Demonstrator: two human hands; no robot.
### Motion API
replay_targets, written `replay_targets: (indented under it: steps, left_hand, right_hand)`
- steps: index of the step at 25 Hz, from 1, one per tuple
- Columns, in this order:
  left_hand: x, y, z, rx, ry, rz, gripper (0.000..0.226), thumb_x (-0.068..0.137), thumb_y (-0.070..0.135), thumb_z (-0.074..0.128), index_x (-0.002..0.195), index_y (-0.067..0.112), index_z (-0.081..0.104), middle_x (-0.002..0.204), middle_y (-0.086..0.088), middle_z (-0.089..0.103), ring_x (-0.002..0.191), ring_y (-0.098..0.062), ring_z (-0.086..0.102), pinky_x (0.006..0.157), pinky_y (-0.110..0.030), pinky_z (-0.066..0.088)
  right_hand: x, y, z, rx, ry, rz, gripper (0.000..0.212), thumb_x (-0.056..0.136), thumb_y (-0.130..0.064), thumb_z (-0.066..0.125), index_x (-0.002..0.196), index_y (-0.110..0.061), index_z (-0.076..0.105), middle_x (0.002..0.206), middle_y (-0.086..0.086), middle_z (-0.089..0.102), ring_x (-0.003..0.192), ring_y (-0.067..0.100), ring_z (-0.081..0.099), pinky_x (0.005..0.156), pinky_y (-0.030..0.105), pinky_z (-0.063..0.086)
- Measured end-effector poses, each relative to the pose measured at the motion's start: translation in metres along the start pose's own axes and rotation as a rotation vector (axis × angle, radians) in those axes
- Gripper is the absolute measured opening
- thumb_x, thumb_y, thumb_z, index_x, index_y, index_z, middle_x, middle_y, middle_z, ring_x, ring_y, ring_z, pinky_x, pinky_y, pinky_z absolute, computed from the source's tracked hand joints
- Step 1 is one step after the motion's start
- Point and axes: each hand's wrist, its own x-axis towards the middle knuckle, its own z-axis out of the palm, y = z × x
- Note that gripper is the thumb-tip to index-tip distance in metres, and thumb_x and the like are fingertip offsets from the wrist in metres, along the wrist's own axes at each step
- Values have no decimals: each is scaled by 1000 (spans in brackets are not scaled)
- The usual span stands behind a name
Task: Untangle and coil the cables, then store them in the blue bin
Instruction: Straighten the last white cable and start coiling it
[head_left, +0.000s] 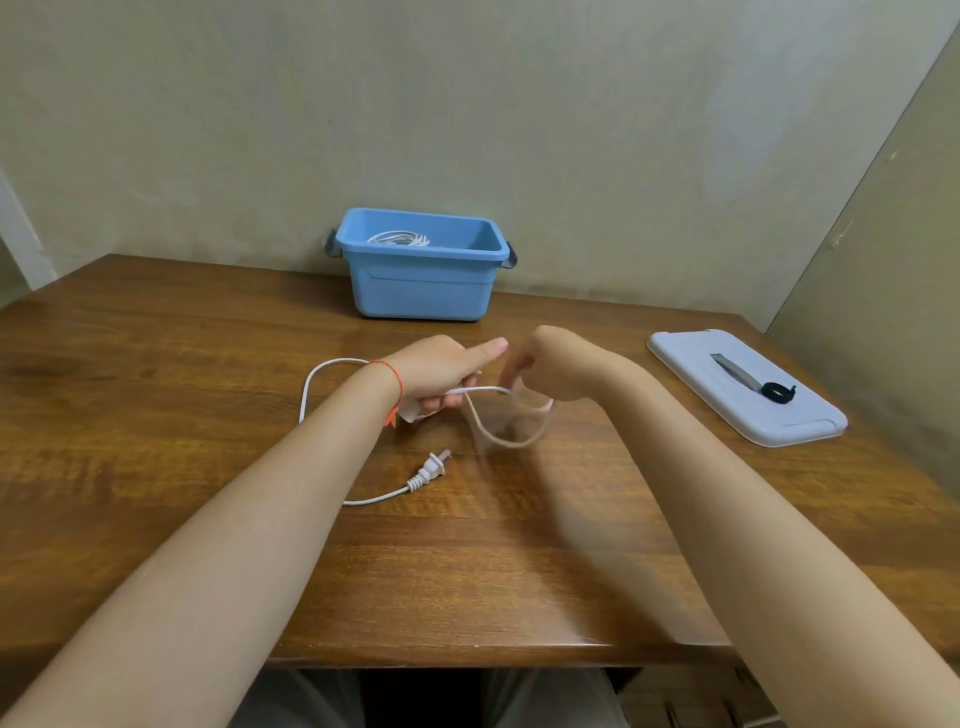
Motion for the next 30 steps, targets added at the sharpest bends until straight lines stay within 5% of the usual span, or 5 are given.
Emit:
replay_targets:
  steps: [5,8,11,17,30]
  left_hand:
    - [-4,-13,-23,75,39,52,41,84,50,72,76,12,58,51,1,47,43,-14,38,46,-24,33]
    - [6,-24,-29,-694,614,-11,30,90,28,70,71,13,54,39,5,42,32,-10,36,36,-17,27]
    - [11,-36,-40,-793,1016,-159,30,90,25,62,64,14,50,54,-1,49,51,-22,49,40,-20,34]
    - [4,-12,-18,-611,357,-56,20,92,15,65,79,16,50,49,2,35,36,-9,26,41,-21,24]
    - [-12,4,-8,-307,-245,-7,30,96,30,63,72,20,48,51,4,28,39,-6,19,41,-18,15]
  right_hand:
    - [17,49,0,-90,65,329,15,89,-6,64,88,-11,78,79,5,65,65,18,59,64,32,55]
    - [18,76,5,-62,84,569,10,85,-13,74,86,-3,71,71,11,66,59,24,65,56,31,53]
    - [10,97,4,-77,244,637,15,91,-7,57,102,-2,67,99,11,69,88,31,68,68,32,50]
    - [17,67,1,-36,154,185,61,86,-24,67,143,-14,46,141,9,49,126,27,50,100,35,44]
    - [12,34,1,1058,162,-137,13,92,-7,66,82,-9,58,52,-1,44,43,11,29,41,21,23]
